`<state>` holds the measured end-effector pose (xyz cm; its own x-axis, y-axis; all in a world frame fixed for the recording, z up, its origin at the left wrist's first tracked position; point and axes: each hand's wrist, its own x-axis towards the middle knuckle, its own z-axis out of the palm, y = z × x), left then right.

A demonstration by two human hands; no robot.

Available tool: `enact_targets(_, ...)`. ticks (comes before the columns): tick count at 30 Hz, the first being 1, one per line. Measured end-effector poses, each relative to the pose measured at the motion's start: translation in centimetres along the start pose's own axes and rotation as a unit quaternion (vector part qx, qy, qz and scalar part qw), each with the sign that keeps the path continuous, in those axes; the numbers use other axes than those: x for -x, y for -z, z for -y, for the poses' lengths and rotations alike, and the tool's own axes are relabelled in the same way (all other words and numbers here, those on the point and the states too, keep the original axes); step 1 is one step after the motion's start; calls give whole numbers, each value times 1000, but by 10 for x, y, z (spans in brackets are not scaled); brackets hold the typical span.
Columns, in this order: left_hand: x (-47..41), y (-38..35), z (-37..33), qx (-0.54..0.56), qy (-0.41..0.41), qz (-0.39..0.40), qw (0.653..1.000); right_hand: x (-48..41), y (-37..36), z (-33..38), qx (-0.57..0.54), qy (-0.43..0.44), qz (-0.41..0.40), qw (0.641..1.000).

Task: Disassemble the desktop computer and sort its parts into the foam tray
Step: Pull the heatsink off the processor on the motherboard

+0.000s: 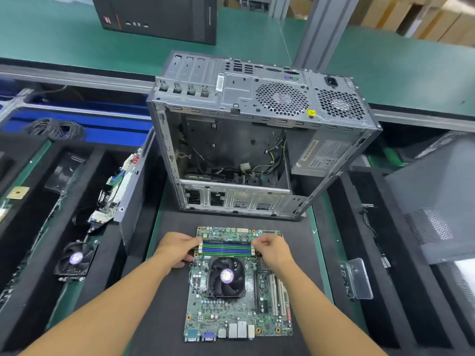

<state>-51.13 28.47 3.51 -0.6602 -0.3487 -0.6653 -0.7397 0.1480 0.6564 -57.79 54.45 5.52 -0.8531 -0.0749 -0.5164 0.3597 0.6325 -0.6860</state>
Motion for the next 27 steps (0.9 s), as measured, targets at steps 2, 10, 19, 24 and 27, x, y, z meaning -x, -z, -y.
enact_targets(2, -1, -2, 0, -11, -4, -11, 1000, -1, 2, 0, -6, 1, 14, 1000)
enact_targets(10, -4, -11, -4, -49, -22, -59, 997, -11, 3, 3, 5, -22, 26, 999)
enact_targets(19, -7, -14, -2, -13, -11, -59, 998, -21, -5, 7, 19, -73, 13, 997)
enact_targets(24, -7, -12, 0, 24, 6, -50, 998, -23, -3, 9, 17, -88, 9, 996)
enact_targets(27, -6, -8, 1, 47, 2, -34, 998, -21, -4, 11, 61, -73, 4, 995)
